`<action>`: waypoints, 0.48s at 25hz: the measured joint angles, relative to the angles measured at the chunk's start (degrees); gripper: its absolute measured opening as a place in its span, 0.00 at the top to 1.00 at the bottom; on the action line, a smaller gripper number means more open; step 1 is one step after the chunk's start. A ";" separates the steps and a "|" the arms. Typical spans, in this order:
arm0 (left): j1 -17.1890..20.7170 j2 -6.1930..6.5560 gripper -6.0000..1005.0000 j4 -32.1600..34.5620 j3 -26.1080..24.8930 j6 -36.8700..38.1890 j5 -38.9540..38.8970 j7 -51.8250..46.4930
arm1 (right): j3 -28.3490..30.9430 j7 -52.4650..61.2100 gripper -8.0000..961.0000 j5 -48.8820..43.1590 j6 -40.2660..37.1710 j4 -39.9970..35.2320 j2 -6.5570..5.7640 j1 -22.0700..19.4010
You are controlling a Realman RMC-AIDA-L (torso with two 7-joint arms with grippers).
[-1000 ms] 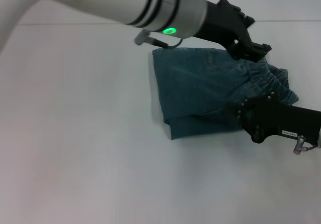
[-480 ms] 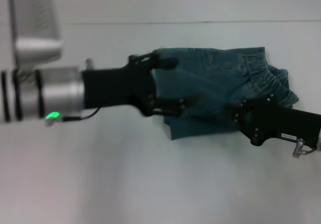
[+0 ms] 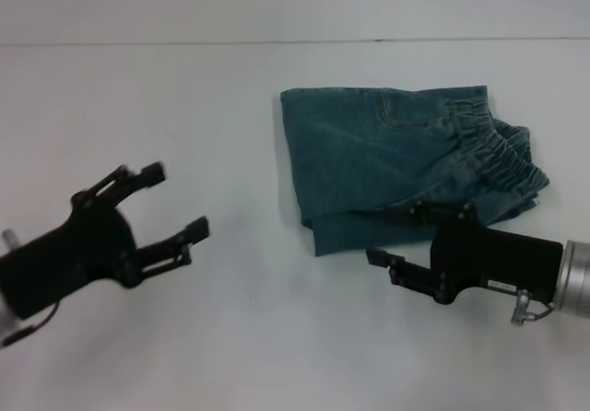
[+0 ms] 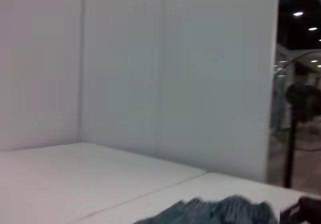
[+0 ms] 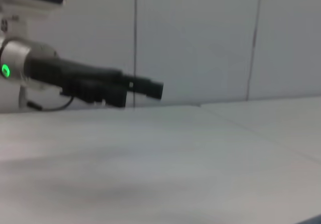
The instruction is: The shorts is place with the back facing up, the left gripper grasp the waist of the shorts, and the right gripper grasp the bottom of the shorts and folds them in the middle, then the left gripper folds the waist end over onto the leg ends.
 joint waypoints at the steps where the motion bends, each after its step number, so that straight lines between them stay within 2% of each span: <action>1: 0.75 0.00 0.08 -0.97 -1.05 0.19 0.45 1.52 | -0.03 -1.44 0.54 0.91 -0.20 0.70 0.06 0.04; 5: 2.88 -0.28 0.08 -3.81 -3.38 0.85 2.83 5.79 | -0.35 -4.51 0.37 2.76 -2.04 2.81 0.06 0.25; 9: 3.37 -0.20 0.08 -7.84 -6.05 0.06 3.98 9.95 | -0.37 -4.49 0.20 2.59 -2.42 3.04 -0.14 0.37; 12: 3.41 -0.09 0.08 -10.16 -8.00 -1.06 4.64 12.39 | -0.34 -5.51 0.15 2.52 -2.07 3.55 -0.19 0.17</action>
